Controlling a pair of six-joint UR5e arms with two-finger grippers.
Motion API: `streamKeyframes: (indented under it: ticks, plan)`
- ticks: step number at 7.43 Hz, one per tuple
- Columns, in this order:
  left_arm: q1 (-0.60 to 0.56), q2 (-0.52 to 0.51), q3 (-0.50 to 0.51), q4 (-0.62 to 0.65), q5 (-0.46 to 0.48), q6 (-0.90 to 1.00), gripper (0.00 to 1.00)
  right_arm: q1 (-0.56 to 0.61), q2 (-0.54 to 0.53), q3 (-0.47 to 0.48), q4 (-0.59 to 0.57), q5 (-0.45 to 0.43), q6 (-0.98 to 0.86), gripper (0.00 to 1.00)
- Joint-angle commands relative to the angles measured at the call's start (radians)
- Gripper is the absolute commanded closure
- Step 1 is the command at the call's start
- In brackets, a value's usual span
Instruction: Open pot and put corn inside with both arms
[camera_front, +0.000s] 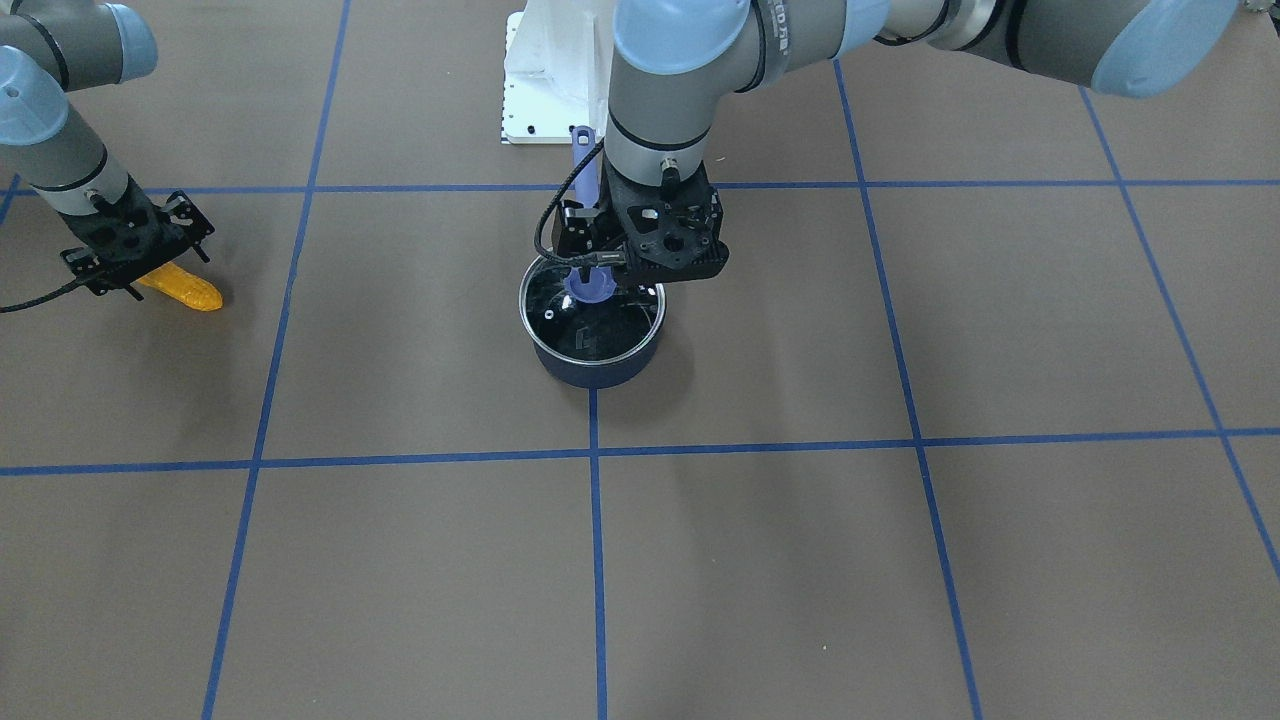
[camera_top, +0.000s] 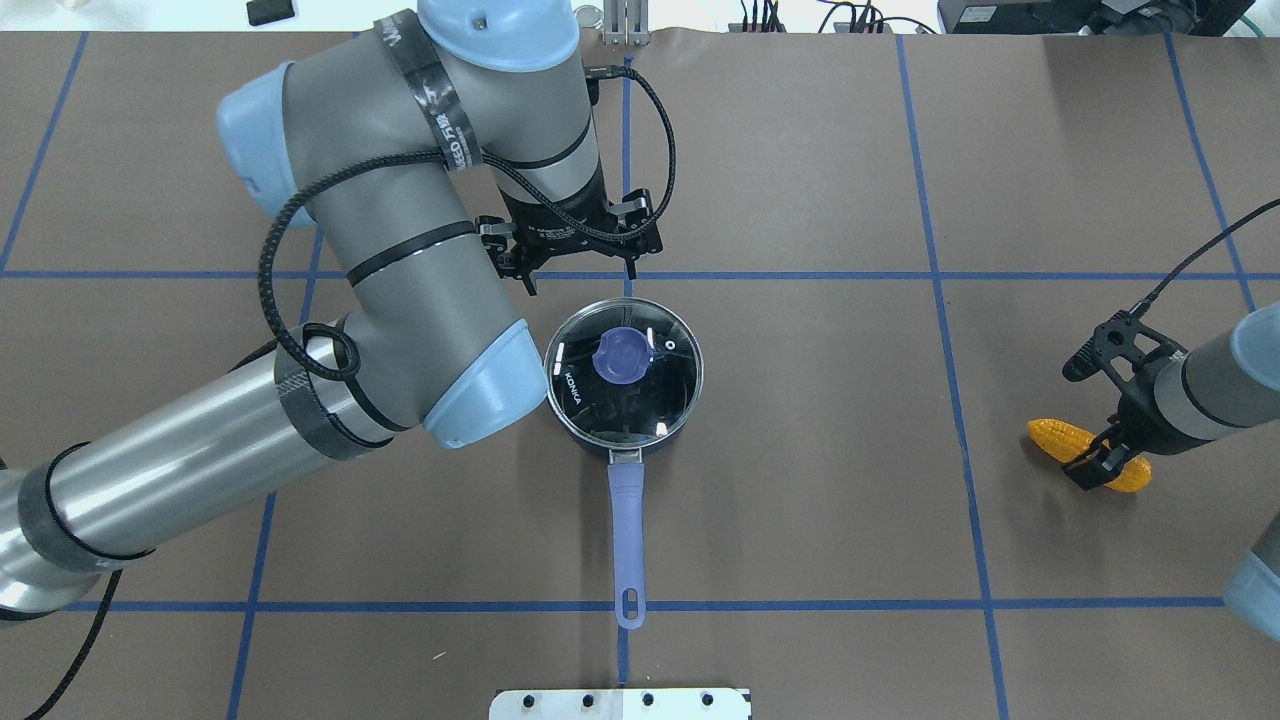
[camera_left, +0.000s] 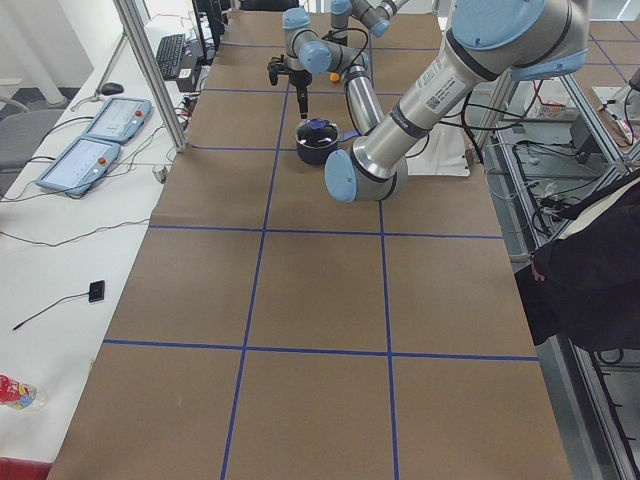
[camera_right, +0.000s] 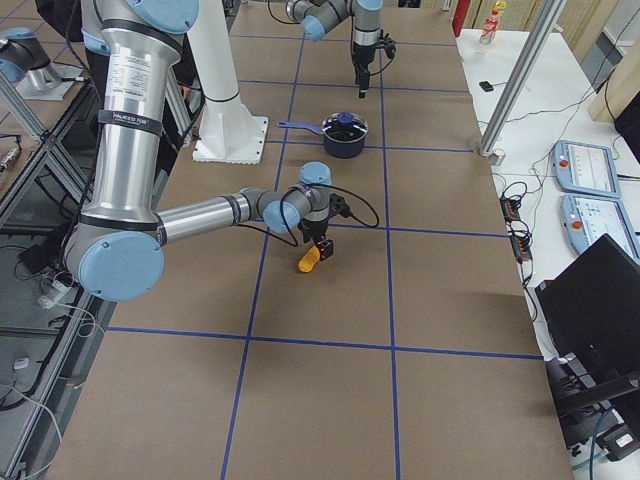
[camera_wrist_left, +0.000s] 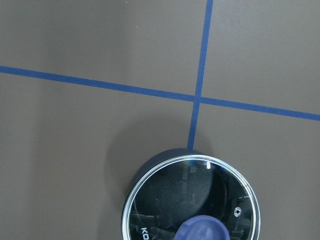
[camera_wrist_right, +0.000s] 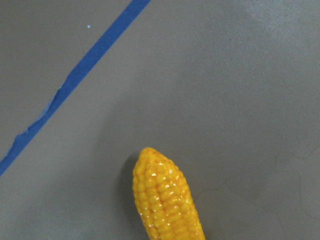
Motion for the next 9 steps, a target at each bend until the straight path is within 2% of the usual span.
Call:
streamKeyframes:
  ticks: [1,3,5,9]
  plan:
    - [0.043,-0.001,0.066,-0.079,0.052,-0.029,0.02,0.001,0.0,0.0,0.001,0.004,0.003,0.38]
    - [0.06,0.001,0.091,-0.101,0.057,-0.042,0.02,0.001,0.0,0.002,0.001,0.002,0.01,0.46]
    - [0.078,0.001,0.096,-0.103,0.086,-0.046,0.02,0.001,0.0,0.01,0.001,0.009,0.013,0.62]
    - [0.11,0.004,0.107,-0.107,0.112,-0.051,0.02,0.03,0.002,0.017,0.001,0.051,0.0,0.63]
